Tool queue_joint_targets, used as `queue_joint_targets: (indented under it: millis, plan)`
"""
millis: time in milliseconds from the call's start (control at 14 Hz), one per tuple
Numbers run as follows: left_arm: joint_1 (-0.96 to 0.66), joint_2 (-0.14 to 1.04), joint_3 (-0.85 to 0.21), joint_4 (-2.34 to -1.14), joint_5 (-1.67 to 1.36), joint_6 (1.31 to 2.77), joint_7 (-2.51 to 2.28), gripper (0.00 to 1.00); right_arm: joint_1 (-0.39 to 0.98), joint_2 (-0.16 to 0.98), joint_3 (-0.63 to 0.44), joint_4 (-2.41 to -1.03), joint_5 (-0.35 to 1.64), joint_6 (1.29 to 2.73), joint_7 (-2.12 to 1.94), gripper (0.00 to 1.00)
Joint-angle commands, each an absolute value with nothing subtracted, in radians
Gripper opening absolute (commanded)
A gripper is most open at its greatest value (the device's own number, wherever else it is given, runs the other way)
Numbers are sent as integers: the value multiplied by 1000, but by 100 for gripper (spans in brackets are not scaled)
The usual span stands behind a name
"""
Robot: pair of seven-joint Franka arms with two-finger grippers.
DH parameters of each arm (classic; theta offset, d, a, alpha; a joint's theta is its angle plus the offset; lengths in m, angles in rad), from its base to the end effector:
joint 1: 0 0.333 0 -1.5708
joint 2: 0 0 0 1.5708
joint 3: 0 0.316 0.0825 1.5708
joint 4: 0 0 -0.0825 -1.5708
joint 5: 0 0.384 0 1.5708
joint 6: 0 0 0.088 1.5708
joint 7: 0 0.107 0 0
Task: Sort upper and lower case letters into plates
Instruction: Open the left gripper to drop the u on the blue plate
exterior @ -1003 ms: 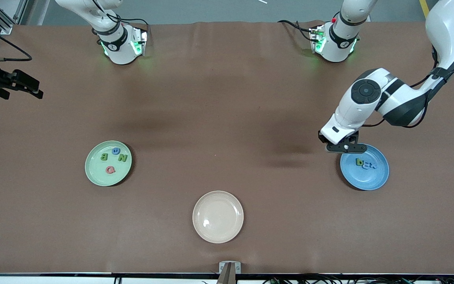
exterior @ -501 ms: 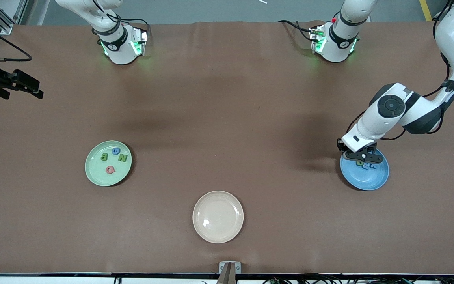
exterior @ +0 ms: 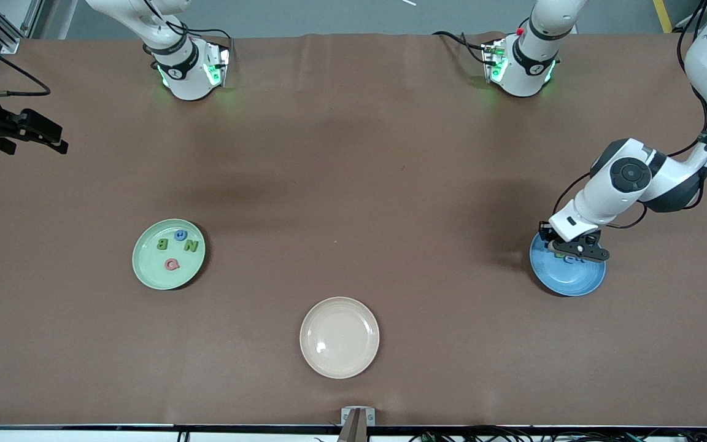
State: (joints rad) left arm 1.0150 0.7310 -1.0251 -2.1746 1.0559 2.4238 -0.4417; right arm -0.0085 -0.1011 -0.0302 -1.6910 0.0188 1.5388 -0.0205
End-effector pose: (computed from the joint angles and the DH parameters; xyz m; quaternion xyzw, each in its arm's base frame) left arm 0.5490 -0.0171 0.2013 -0.9886 0.1417 -0.0487 0.0165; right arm 0.5178 -0.0188 0.6195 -0.9996 0.0089 0.0252 0.0117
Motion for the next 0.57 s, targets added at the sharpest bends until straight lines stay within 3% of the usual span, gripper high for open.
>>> queue_joint_targets:
  millis: [0, 72, 143, 215, 286, 501]
  plan:
    - [968, 742, -987, -2155, 1074, 2428, -433, 4, -8, -115, -26, -1704, 15, 1537, 2, 100]
    - [959, 742, -979, -2149, 1074, 2428, -431, 9, -8, -115, -26, -1704, 15, 1537, 2, 100]
    - [957, 742, -979, -2143, 1074, 2428, -428, 28, -8, -115, -26, -1704, 15, 1537, 2, 100]
    - [957, 738, -979, -2141, 1072, 2428, -425, 72, -8, -115, -26, -1704, 15, 1537, 2, 100]
    - [962, 735, -980, -2143, 1074, 2428, -419, 99, -8, -115, -26, -1704, 15, 1537, 2, 100]
    - [963, 724, -989, -2144, 1063, 2421, -416, 100, -9, -115, -26, -1704, 15, 1536, 2, 100]
